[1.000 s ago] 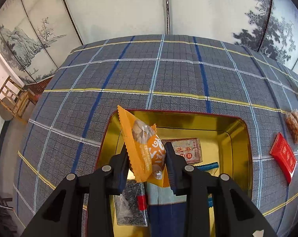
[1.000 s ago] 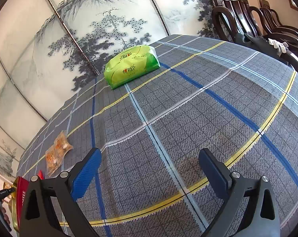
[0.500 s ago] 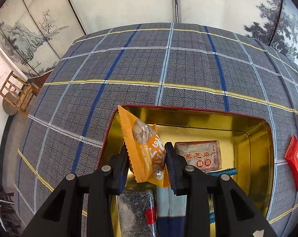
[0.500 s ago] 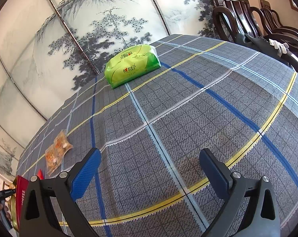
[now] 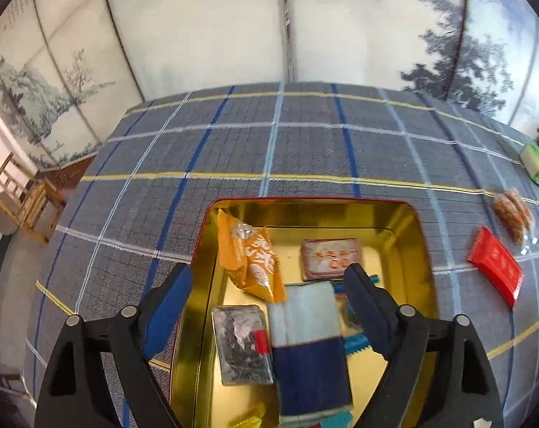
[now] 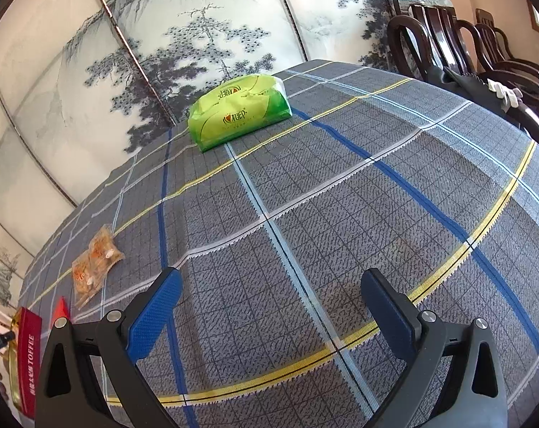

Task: Organize snacks
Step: 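Raise the left gripper away from the tin, then grasp the clear cookie packet with red text with the right gripper, then lift the cookie packet with the right gripper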

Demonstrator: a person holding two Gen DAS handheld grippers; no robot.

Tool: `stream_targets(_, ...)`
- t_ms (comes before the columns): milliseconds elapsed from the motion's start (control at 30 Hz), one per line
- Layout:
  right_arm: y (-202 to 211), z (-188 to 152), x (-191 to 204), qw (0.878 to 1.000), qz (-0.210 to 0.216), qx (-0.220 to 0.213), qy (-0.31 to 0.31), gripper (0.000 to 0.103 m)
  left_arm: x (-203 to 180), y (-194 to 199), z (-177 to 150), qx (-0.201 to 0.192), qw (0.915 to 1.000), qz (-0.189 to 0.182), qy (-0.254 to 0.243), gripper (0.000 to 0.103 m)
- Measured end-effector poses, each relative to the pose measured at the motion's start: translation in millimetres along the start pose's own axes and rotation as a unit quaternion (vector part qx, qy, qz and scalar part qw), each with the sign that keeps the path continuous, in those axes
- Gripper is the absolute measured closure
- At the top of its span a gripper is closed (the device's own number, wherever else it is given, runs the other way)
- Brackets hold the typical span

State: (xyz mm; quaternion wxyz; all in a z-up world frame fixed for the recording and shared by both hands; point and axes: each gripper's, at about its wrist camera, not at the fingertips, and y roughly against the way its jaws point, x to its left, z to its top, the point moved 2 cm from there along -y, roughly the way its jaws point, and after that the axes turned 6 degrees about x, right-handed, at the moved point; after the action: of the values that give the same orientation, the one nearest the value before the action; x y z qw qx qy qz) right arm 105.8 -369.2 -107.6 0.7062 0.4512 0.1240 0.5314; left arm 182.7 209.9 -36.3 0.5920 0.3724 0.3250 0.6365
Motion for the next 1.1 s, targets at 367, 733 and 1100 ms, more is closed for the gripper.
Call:
stream_targets(367,-13,0,155,0.967,-0.001,0.02,0.256,0.003,8,104,-120,-0.089,0.9907,-0.102,0.017,0.001)
stream_targets(733,-90,29,215,0.955,0.008,0.108,0.278,0.026,7,107,-223,-0.041,0.9864,-0.144,0.067,0.001)
stream_targets(1100,-96,36,213,0.949,-0.043,0.094,0.299,0.065,-6,110,-220,-0.048,0.9812,-0.171,0.076,0.001)
